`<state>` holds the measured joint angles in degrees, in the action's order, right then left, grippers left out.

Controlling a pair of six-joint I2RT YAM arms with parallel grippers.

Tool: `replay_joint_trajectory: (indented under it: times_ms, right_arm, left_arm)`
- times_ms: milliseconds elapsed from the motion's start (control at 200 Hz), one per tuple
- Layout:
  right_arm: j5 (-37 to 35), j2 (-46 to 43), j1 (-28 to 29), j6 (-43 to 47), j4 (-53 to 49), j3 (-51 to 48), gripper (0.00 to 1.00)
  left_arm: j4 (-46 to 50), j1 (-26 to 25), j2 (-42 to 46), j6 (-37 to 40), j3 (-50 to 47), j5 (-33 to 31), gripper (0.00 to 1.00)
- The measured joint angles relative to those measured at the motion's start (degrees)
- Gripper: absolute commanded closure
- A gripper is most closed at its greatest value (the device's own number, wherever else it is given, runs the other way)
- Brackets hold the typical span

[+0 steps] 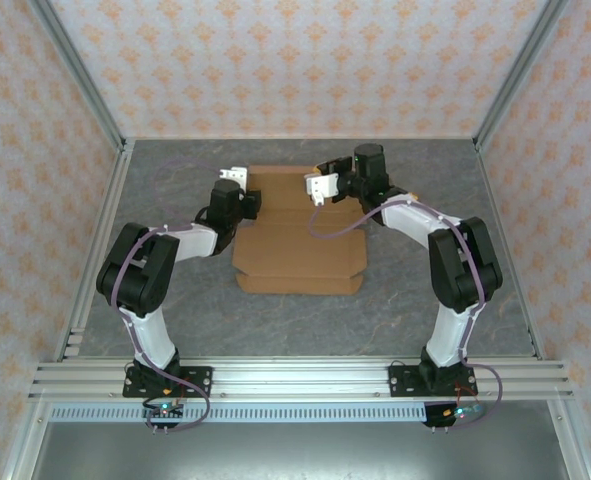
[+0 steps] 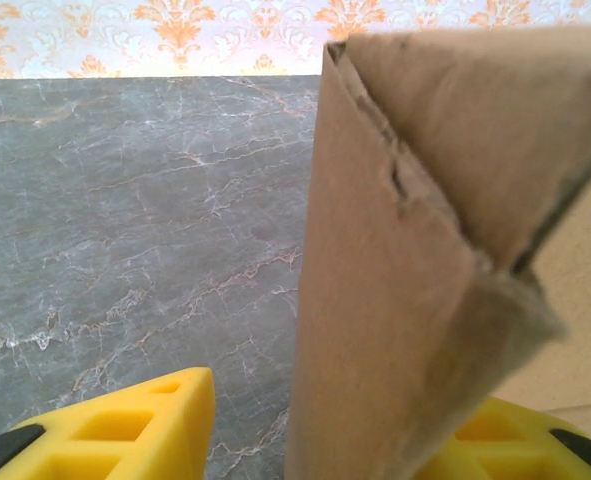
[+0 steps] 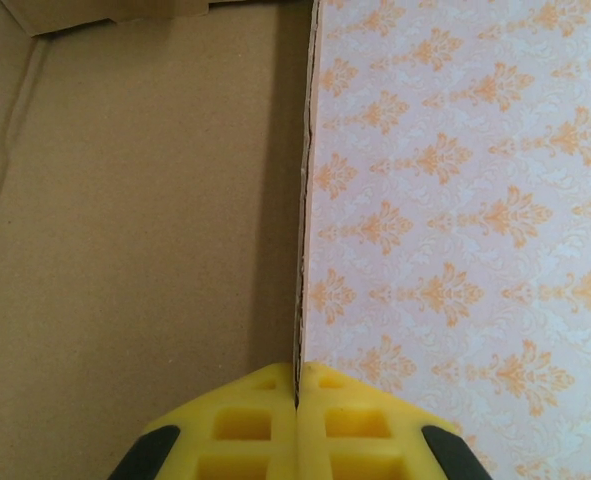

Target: Fold the paper box

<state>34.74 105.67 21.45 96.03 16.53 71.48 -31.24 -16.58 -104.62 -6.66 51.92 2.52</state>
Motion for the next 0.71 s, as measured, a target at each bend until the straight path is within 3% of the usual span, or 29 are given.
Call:
replay_joint_trajectory:
  times_ms: [220,470,706]
  right_arm:
    - [0.0,-0.1,0.4,0.0,2.4,-1.3,1.0]
    - [0.0,-0.7,0.7,0.0,2.4,-1.4,1.0]
    - [0.2,-2.0,1.3,0.0,2.3,-2.6,1.0]
  left_arm:
    - [-3.7,-0.4,1.9,-2.4,-7.9,0.0,0.52]
    - [-6.9,-0.6,5.6,-5.6,-11.3,0.5,0.52]
    - [-6.3,-0.6,7.5,-3.8,-12.2,0.4,0.49]
